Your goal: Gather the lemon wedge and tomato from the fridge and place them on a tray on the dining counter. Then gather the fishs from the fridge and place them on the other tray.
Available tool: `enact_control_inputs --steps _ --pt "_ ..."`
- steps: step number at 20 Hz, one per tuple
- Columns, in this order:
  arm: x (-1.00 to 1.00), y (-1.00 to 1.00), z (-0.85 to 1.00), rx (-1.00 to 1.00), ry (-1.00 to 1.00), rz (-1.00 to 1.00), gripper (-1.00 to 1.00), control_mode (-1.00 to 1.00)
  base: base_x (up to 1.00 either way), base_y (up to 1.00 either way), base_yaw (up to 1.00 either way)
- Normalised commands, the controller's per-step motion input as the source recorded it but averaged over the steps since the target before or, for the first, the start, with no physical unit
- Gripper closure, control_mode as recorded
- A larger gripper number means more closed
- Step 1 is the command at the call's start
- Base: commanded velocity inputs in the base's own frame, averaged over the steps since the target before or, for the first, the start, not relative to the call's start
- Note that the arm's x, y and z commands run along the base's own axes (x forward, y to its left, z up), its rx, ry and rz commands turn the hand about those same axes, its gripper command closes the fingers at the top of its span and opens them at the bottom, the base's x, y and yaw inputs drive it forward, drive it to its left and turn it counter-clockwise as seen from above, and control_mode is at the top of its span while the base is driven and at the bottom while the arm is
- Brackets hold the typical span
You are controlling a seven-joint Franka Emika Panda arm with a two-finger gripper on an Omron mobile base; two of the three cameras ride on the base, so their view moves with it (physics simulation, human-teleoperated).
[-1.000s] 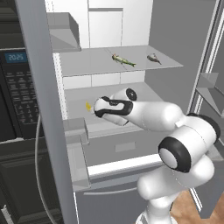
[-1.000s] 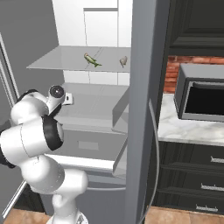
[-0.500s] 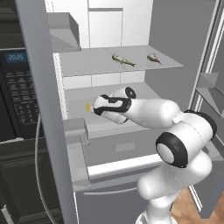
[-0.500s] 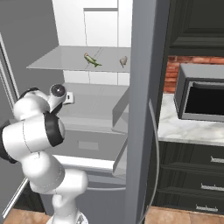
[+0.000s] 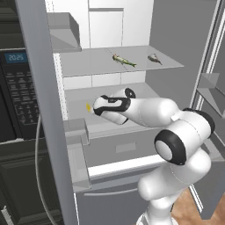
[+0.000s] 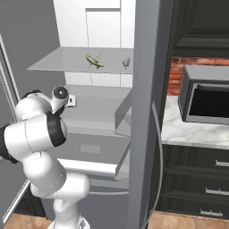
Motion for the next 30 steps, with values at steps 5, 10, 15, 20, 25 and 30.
enact_control_inputs --steps 5,10,15,20,25,30 --pt "0.00 0.00 -0.07 0.00 0.01 0.00 -1.00 -1.00 0.00 0.00 0.00" --pt "0.00 0.00 0.00 0.00 0.00 0.00 -1.00 -1.00 0.00 0.00 0.00" --pt "0.08 0.01 -0.05 0.00 0.00 0.00 -1.00 -1.00 0.00 0.00 0.00" --pt "0.17 0.01 -0.08 0.00 0.00 0.00 -1.00 -1.00 0.00 0.00 0.00" --pt "0.18 0.01 -0.15 0.00 0.00 0.00 -1.00 -1.00 0.00 0.00 0.00" --pt "0.05 0.10 -0.26 0.00 0.00 0.00 -1.00 -1.00 0.00 0.00 0.00"
